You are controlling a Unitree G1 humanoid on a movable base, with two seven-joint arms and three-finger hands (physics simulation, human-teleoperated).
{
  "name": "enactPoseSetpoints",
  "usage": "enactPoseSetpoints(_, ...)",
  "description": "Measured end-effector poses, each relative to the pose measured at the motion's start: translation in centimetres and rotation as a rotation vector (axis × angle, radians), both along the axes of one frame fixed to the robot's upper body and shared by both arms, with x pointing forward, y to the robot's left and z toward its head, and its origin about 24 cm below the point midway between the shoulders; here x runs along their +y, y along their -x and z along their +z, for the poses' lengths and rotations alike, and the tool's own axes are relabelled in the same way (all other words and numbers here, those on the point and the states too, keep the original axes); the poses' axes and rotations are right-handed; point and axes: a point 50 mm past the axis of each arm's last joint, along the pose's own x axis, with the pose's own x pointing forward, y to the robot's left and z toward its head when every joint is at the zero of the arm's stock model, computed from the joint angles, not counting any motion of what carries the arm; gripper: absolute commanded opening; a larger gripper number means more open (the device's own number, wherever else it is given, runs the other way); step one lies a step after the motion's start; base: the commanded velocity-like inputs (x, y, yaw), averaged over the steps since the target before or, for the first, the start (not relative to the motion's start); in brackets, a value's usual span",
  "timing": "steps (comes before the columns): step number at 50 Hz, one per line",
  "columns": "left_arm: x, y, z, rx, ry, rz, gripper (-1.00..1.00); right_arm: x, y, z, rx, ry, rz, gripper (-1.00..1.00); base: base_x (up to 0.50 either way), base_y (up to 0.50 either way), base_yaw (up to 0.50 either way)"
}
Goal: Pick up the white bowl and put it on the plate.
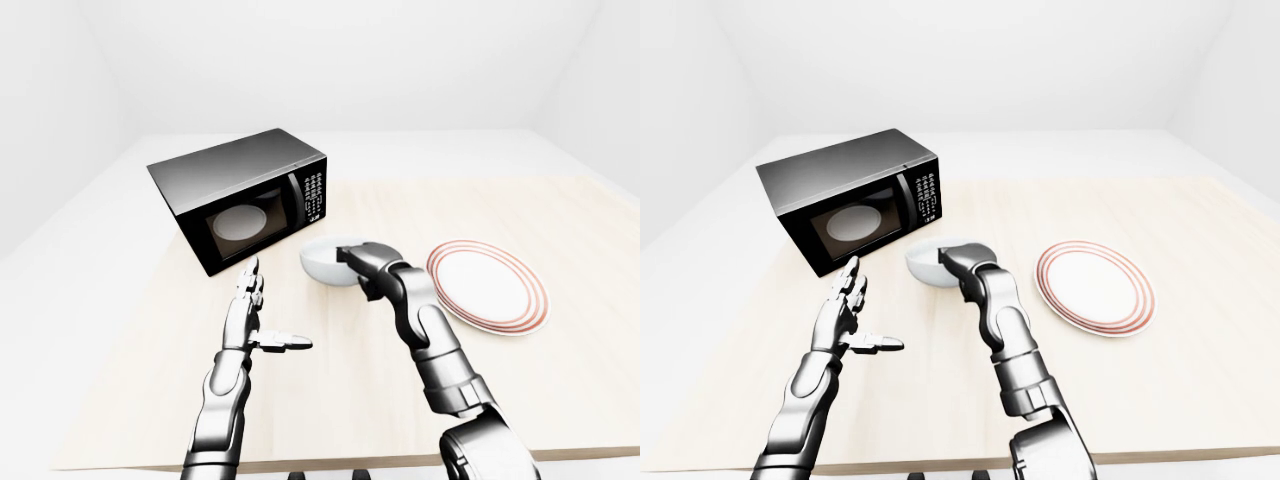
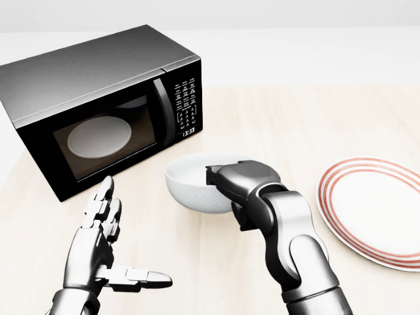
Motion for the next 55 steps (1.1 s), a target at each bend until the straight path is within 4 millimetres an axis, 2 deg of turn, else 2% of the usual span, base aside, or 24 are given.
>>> enactPoseSetpoints(23, 0.0, 0.0, 0.1, 0.0, 0.0, -0.001, 1.0, -0.2, 0.2, 1.9, -0.089, 0.02, -0.007, -1.0, 0.0, 0.0, 0.0)
enactPoseSetpoints(40, 0.0, 0.1, 0.1, 0.0, -0.001, -0.001, 1.0, -1.2, 0.2, 4.1, -0.201, 0.083, -0.052, -1.0, 0.0, 0.0, 0.0)
enactPoseSetpoints(55, 0.0, 0.0, 0.0, 0.001, -0.002, -0.001, 1.0, -2.2, -0.4, 4.8, -0.221, 0.116, -0.087, -1.0, 0.0, 0.0, 0.0)
